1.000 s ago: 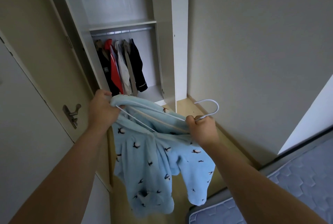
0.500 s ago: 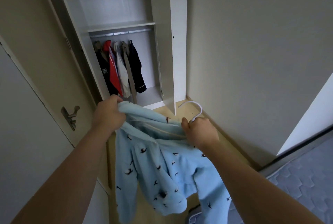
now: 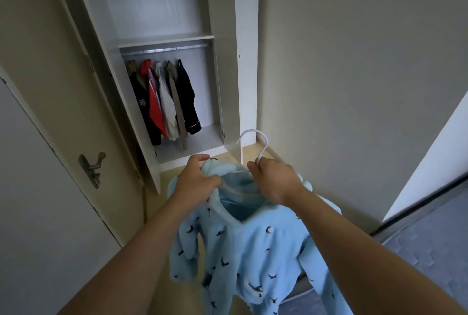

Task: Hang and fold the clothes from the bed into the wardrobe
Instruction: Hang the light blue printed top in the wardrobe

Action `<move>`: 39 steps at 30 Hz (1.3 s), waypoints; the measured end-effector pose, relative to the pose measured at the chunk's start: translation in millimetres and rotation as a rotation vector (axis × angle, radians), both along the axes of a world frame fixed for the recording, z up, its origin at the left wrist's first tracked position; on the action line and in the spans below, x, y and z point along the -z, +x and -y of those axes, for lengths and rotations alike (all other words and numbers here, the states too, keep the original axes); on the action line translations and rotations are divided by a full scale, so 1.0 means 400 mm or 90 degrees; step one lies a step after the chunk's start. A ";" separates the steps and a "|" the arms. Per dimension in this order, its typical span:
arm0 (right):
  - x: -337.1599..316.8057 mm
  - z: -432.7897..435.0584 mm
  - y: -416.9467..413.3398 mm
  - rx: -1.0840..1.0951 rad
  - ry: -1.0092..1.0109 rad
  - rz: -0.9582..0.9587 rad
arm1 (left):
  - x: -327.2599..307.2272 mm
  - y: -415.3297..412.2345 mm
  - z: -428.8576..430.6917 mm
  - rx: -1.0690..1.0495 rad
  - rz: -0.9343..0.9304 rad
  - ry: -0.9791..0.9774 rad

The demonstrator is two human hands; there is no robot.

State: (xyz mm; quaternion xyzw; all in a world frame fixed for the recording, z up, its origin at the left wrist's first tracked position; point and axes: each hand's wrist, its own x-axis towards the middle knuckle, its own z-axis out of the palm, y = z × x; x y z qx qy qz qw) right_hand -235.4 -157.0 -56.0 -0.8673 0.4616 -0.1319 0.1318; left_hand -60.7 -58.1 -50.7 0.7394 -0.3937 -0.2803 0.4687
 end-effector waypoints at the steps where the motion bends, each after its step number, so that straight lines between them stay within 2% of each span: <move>1: 0.001 0.004 -0.005 0.008 -0.005 -0.001 | -0.001 0.005 -0.002 0.005 -0.069 0.009; 3: 0.002 0.007 -0.009 0.016 -0.009 0.001 | -0.004 0.008 -0.006 0.007 -0.214 0.037; 4: 0.003 0.007 -0.011 0.021 -0.006 -0.001 | -0.005 0.011 -0.008 0.007 -0.237 0.060; 6: 0.011 0.007 -0.014 0.025 -0.008 -0.001 | -0.002 0.017 -0.011 0.011 -0.187 0.122; 7: 0.018 0.005 -0.016 0.028 -0.010 0.005 | -0.001 0.019 -0.013 0.020 -0.113 0.161; 8: 0.024 0.002 -0.017 0.027 -0.014 0.018 | 0.000 0.022 -0.012 0.039 0.015 0.213; 10: 0.036 -0.007 -0.016 0.011 -0.021 0.048 | 0.005 0.025 -0.008 0.082 0.391 0.344; 11: 0.041 -0.010 -0.013 -0.005 -0.026 0.061 | 0.007 0.022 -0.003 0.086 0.555 0.363; 12: 0.044 -0.013 -0.010 -0.022 -0.034 0.069 | 0.009 0.015 0.004 0.096 0.646 0.343; 13: 0.044 -0.018 -0.005 -0.039 -0.048 0.073 | 0.010 0.008 0.012 0.128 0.672 0.311; 16: 0.037 -0.025 0.002 -0.075 -0.080 0.077 | 0.020 0.001 0.044 0.244 0.502 0.305; 19: 0.023 -0.022 -0.016 -0.076 -0.099 0.058 | 0.035 0.011 0.061 0.326 0.504 0.385; 21: 0.021 -0.017 -0.034 -0.051 -0.095 0.027 | 0.046 0.025 0.065 0.337 0.468 0.386; 23: 0.023 -0.012 -0.049 -0.020 -0.082 0.021 | 0.050 0.036 0.071 0.301 0.419 0.312; 26: 0.021 -0.002 -0.057 0.008 -0.069 0.032 | 0.045 0.033 0.081 0.233 0.481 0.185; 29: 0.016 0.010 -0.062 0.039 -0.055 0.049 | 0.035 0.019 0.096 0.249 0.513 0.136; 33: 0.023 0.016 -0.070 0.064 -0.036 0.056 | 0.022 -0.002 0.102 0.259 0.382 0.045; 37: 0.027 0.026 -0.079 0.078 -0.026 0.049 | 0.016 0.012 0.109 0.108 0.281 -0.069; 39: 0.032 0.024 -0.077 0.075 -0.040 0.058 | 0.013 0.015 0.110 0.062 0.267 -0.106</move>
